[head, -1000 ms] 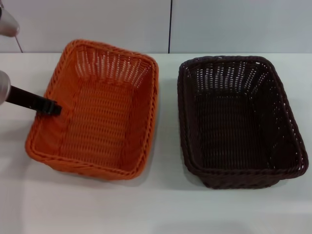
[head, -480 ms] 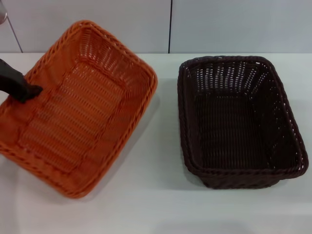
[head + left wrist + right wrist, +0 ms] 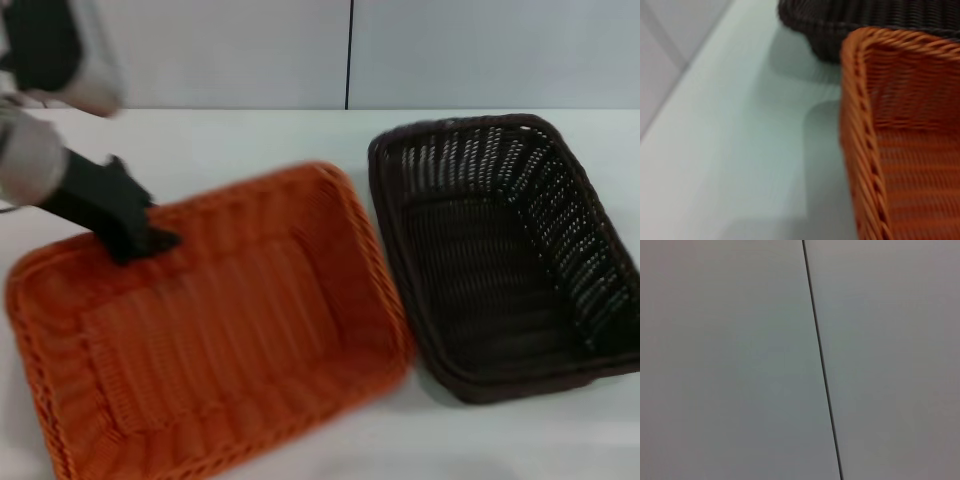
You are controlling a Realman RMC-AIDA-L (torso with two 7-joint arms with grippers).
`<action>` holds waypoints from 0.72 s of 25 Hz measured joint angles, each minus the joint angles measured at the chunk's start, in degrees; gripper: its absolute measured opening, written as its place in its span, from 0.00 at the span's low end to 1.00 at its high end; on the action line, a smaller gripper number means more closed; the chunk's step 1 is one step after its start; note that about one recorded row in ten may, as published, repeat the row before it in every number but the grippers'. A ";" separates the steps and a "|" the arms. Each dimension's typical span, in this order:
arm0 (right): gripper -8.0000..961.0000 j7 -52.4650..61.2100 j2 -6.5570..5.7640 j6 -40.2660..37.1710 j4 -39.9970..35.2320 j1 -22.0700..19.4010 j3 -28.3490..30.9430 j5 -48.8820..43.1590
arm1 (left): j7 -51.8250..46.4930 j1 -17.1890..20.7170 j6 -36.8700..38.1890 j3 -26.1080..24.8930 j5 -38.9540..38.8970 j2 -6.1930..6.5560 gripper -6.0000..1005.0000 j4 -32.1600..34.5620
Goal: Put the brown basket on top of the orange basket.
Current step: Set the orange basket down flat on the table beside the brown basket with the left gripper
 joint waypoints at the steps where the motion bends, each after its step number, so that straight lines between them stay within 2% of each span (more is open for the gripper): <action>1: 0.75 0.03 0.00 0.00 0.03 -0.06 0.01 0.00 | -0.34 -0.34 -1.17 2.05 -0.78 -0.13 0.16 -1.08; 5: 0.75 0.14 0.08 0.12 0.16 -0.35 0.01 0.00 | -2.73 -0.50 -8.81 9.91 -5.41 -0.30 0.17 -2.68; 8: 0.75 0.15 0.11 0.29 0.36 -0.46 -0.01 0.00 | -3.33 -0.34 -13.25 13.39 -8.91 -0.34 0.17 -3.08; 18: 0.75 0.17 0.21 0.44 0.46 -0.92 0.00 0.00 | -3.48 -2.31 -20.62 18.59 -15.41 -0.49 0.20 -9.65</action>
